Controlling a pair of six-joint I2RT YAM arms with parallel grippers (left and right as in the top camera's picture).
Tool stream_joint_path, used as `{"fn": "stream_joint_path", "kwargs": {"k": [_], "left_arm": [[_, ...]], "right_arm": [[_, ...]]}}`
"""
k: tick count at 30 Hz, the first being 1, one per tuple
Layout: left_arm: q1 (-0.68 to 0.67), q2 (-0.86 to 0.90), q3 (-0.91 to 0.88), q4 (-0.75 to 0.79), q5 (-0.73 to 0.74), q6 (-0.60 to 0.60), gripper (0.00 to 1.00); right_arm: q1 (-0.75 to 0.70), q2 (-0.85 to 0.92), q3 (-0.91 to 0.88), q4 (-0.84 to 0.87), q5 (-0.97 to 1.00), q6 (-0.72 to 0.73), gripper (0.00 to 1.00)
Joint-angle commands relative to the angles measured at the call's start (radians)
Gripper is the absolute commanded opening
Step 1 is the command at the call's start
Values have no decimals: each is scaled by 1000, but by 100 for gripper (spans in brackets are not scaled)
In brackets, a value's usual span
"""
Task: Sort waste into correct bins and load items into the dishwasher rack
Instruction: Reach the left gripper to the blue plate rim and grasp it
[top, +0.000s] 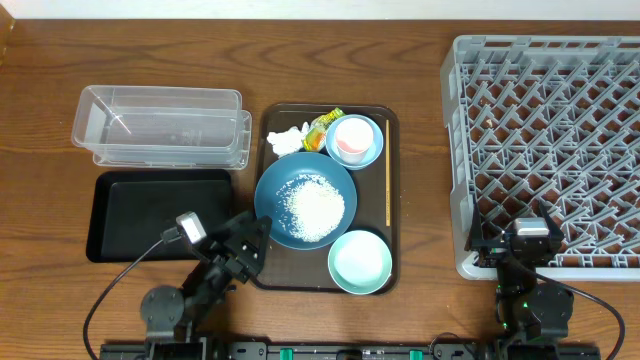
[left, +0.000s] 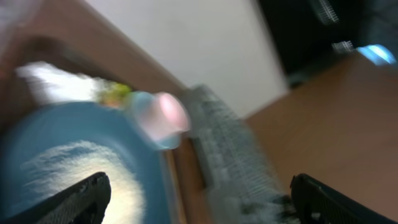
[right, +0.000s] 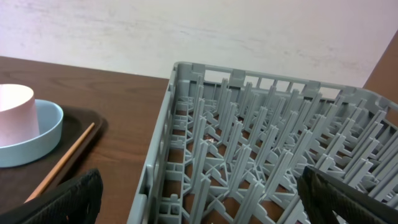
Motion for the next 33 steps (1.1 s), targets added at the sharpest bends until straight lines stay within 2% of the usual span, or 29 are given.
{"fn": "stream_joint_path", "kwargs": {"k": [1, 4, 7, 12, 17, 19, 23, 27, 30, 33], "left_arm": [[2, -8, 12, 170, 179, -151, 95], [2, -5, 74, 183, 186, -139, 95], [3, 37, 193, 38, 189, -34, 95], [3, 244, 486, -363, 180, 296, 95], [2, 582, 894, -935, 56, 690, 95], [3, 710, 1046, -1130, 15, 801, 95], [3, 885, 1236, -1320, 37, 788, 95], [-20, 961, 1265, -1300, 130, 840, 95], [-101, 999, 1265, -1310, 7, 827, 95], [-233, 1046, 1265, -1340, -233, 734, 95]], "right_arm": [[-1, -6, -2, -5, -4, 11, 99], [-1, -6, -2, -5, -4, 11, 99], [-1, -6, -2, -5, -4, 11, 99], [-1, -6, -2, -5, -4, 11, 99], [-1, -6, -2, -5, -4, 11, 99], [-1, -6, -2, -5, -4, 11, 99], [-1, -6, -2, -5, -4, 11, 99], [-1, -6, -2, -5, -4, 11, 99], [-1, -6, -2, -5, -4, 11, 99], [-1, -6, -2, -5, -4, 11, 99]]}}
